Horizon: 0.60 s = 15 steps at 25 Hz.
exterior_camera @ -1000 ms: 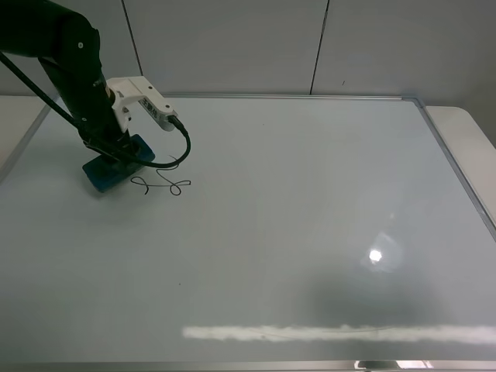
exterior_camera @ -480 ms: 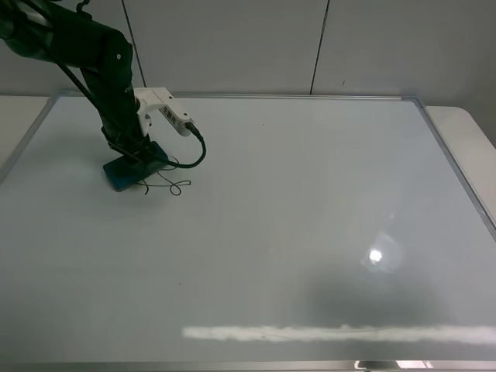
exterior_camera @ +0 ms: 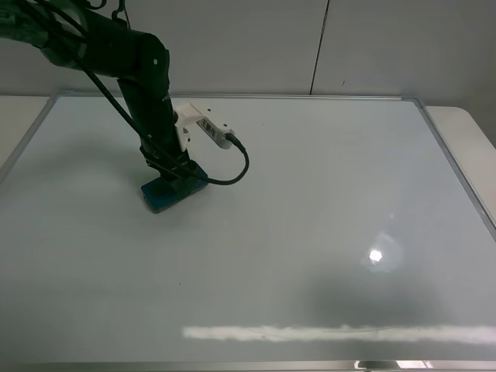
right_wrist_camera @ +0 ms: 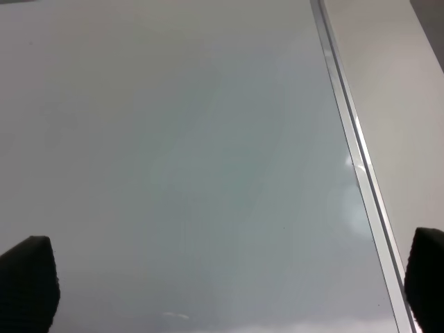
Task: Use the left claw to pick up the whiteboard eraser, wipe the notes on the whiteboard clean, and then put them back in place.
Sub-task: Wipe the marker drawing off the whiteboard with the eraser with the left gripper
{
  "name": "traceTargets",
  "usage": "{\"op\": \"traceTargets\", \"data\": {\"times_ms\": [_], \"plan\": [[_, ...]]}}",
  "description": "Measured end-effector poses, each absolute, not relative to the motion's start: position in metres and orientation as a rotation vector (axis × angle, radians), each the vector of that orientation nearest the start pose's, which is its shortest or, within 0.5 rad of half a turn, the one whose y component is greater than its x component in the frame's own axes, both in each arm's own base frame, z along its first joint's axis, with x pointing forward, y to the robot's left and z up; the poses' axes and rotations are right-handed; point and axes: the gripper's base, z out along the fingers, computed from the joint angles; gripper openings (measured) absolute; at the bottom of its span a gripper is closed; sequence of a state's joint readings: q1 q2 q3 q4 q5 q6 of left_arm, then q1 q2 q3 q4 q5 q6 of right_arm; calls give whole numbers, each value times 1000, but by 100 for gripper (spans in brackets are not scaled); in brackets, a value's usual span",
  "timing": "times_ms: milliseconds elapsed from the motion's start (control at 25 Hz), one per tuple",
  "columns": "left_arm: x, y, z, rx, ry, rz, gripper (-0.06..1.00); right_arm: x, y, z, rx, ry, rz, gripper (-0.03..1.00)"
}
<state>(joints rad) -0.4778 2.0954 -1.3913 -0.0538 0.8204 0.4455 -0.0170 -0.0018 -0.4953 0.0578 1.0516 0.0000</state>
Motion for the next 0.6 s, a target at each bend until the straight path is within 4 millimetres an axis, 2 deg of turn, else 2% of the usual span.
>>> {"op": "traceTargets", "data": {"times_ms": [120,280,480,600], "plan": [[350,-208,131,1295,2681,-93,55,-4,5,277,15,2037,58,99],[352,-215,127,1275,2646,-102,55,-4,5,277,15,2037,58,99],[358,-208,123,1244,2655,-93,55,-4,5,277,15,2037,58,99],[370,-192,123,1185,2651,-68,55,-4,5,277,15,2037,58,99]]}}
